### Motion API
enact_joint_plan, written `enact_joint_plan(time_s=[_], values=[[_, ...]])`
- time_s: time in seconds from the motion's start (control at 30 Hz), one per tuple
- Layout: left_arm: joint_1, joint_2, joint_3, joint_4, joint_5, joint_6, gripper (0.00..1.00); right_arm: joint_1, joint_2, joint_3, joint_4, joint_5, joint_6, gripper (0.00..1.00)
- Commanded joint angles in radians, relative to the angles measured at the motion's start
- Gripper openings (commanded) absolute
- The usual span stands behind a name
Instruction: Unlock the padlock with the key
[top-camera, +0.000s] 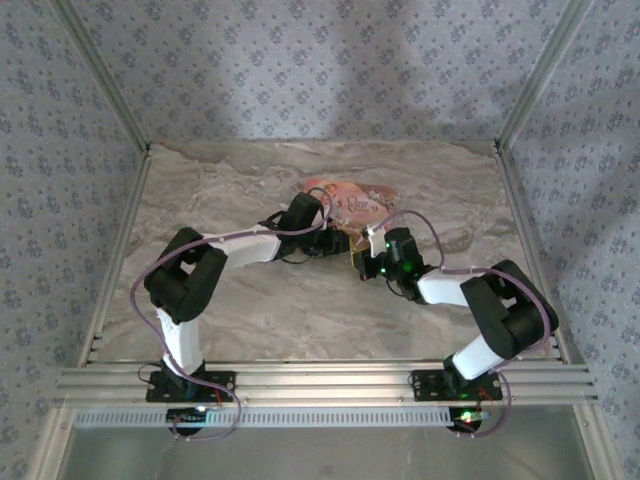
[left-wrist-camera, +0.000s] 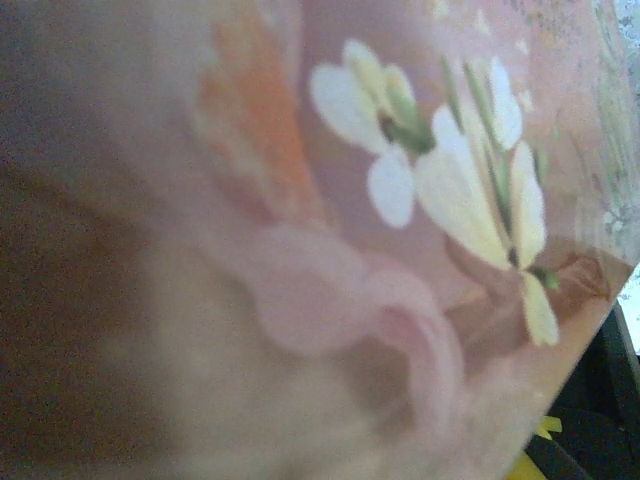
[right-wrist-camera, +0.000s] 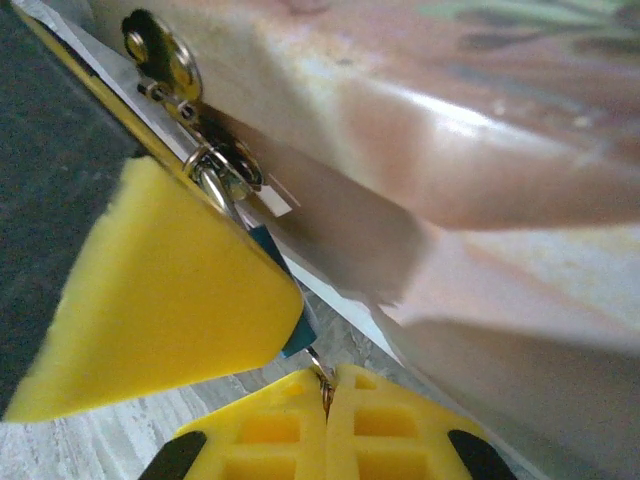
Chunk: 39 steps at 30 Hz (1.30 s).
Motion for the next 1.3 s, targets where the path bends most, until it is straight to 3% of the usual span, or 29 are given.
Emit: enact_joint_plan(time_s=[0.0, 0.33, 0.87, 1.27], values=[[-0.036, 0.008, 0.031, 0.006, 0.109, -0.016, 0.19, 0.010, 0.009, 0.101, 0.206, -0.088, 0.002, 0.00], [-0.038, 0.029, 0.046, 0.001, 0.123, -0.017, 0.19, 0.007, 0.013, 0.128, 0.220, -0.107, 0.011, 0.00], [-0.027, 0.087, 0.041, 0.049, 0.142, -0.060, 0.20, 0.010, 0.096, -0.014, 0.261, -0.058, 0.018, 0.00], [-0.022, 0.057, 0.025, 0.030, 0.112, -0.047, 0.38, 0.013, 0.111, -0.001, 0.270, -0.060, 0.035, 0.00]])
